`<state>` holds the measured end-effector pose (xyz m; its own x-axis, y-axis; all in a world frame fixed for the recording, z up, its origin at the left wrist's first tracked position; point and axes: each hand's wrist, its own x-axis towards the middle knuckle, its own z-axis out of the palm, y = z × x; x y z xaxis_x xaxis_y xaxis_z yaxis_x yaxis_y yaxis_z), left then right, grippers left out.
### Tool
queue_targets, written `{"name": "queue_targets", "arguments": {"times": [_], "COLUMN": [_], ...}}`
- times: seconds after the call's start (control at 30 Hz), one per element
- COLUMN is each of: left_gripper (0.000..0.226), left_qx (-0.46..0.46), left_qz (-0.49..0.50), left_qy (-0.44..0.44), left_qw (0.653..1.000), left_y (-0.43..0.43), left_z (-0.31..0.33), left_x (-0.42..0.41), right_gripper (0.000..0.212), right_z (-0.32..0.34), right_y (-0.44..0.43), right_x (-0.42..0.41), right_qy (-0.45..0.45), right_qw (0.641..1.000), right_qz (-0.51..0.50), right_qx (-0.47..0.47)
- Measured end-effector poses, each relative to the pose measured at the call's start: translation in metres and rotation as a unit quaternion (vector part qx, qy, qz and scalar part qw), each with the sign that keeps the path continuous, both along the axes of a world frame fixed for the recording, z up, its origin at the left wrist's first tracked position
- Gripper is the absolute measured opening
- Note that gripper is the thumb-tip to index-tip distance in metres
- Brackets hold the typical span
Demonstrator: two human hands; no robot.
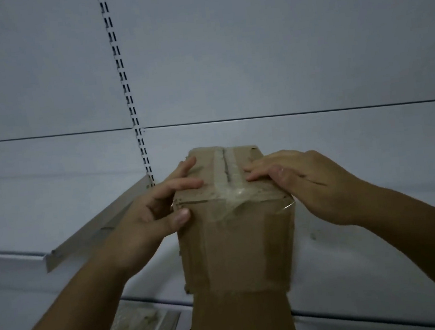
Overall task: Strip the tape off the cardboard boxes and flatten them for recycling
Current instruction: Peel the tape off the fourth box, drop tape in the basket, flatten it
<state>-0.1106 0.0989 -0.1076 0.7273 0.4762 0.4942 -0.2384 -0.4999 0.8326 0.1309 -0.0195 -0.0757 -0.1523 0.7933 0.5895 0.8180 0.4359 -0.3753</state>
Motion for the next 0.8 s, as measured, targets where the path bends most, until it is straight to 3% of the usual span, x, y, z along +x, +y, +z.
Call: {"name": "queue_targets", "arguments": {"times": [0.07,0.17,0.23,0.37,0.47,0.57,0.63,0.8], "left_gripper": [0.038,0.042,0.046,0.024,0.025,0.025,0.033,0.041], "left_qx": [-0.032,-0.118,-0.124,-0.126,-0.159,-0.175,-0.216,-0.261], "left_qz": [0.031,0.078,0.108,0.146,0.104,0.091,0.095,0.063], "left_qy": [-0.052,-0.139,-0.175,-0.144,-0.089,-0.064,-0.095,-0.146], "left_qw": [0.998,0.980,0.971,0.971,0.978,0.978,0.967,0.952], "left_y": [-0.004,-0.006,-0.005,0.002,0.014,0.020,0.022,0.023], "left_z": [-0.006,-0.013,-0.014,-0.003,0.010,0.018,0.015,0.006], "left_x": [0.007,0.016,0.024,0.034,0.036,0.035,0.035,0.034], "right_gripper": [0.039,0.027,0.025,0.031,0.026,0.018,0.016,0.046], "right_z": [0.001,-0.001,-0.004,-0.020,-0.036,-0.052,-0.061,-0.062], "right_y": [-0.006,-0.009,-0.007,-0.001,-0.005,-0.011,-0.015,-0.019], "right_x": [-0.001,-0.002,-0.003,-0.007,-0.007,-0.014,-0.024,-0.046], "right_qy": [0.010,0.147,0.211,0.332,0.357,0.304,0.217,0.018], "right_qw": [1.000,0.988,0.977,0.942,0.930,0.944,0.972,0.994], "right_qz": [0.017,0.036,-0.006,0.011,0.072,0.107,0.091,-0.020], "right_qx": [-0.015,-0.002,0.031,-0.048,-0.043,-0.065,-0.024,0.110]}}
